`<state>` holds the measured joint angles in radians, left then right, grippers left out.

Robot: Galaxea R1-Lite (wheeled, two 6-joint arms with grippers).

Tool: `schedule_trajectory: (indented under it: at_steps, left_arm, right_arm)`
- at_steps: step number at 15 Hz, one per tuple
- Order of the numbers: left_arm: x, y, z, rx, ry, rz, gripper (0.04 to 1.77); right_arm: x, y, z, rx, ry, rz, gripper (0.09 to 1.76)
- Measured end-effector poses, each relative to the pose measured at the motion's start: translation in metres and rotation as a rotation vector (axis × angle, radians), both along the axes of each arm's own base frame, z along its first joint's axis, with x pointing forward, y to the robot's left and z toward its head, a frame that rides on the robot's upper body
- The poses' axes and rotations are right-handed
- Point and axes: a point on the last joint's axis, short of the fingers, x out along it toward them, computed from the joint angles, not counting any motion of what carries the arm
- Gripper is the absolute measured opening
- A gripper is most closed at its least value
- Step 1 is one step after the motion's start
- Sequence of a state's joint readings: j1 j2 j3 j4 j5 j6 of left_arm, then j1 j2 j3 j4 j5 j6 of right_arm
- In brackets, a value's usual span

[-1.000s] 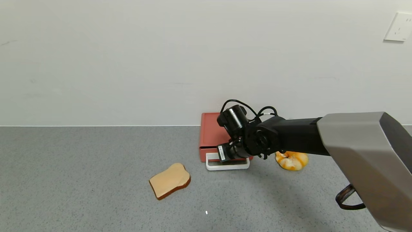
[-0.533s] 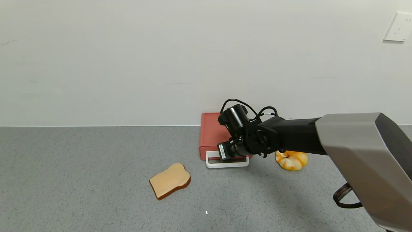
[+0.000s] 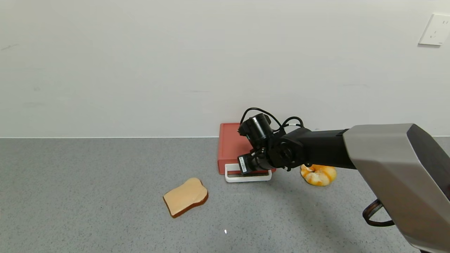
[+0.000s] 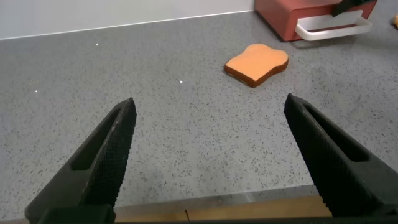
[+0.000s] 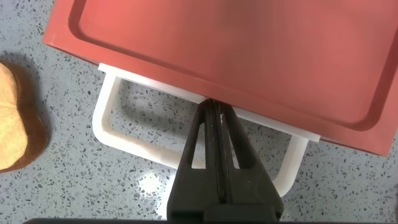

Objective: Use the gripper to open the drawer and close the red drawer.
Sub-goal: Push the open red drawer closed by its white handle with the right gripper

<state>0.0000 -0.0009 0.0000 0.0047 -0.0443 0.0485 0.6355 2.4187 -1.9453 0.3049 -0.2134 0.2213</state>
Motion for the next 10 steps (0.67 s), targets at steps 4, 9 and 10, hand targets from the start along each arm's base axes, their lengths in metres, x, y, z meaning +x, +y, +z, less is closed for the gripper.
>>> schedule_trajectory:
  at_steps: [4,9,10]
  left_arm:
    - [0.0,0.0,0.0,0.0,0.0,0.0,1.72]
    - [0.0,0.0,0.0,-0.001,-0.001,0.0,1.72]
    - [0.0,0.0,0.0,-0.001,-0.001,0.0,1.72]
  right_arm:
    - [-0.001,-0.002,0.002,0.0,0.005,0.002,0.11]
    - [-0.024,-0.016,0.023,-0.019,0.023,0.134,0.11]
    - [-0.031,-0.023,0.032,-0.02,0.025,0.17,0.11]
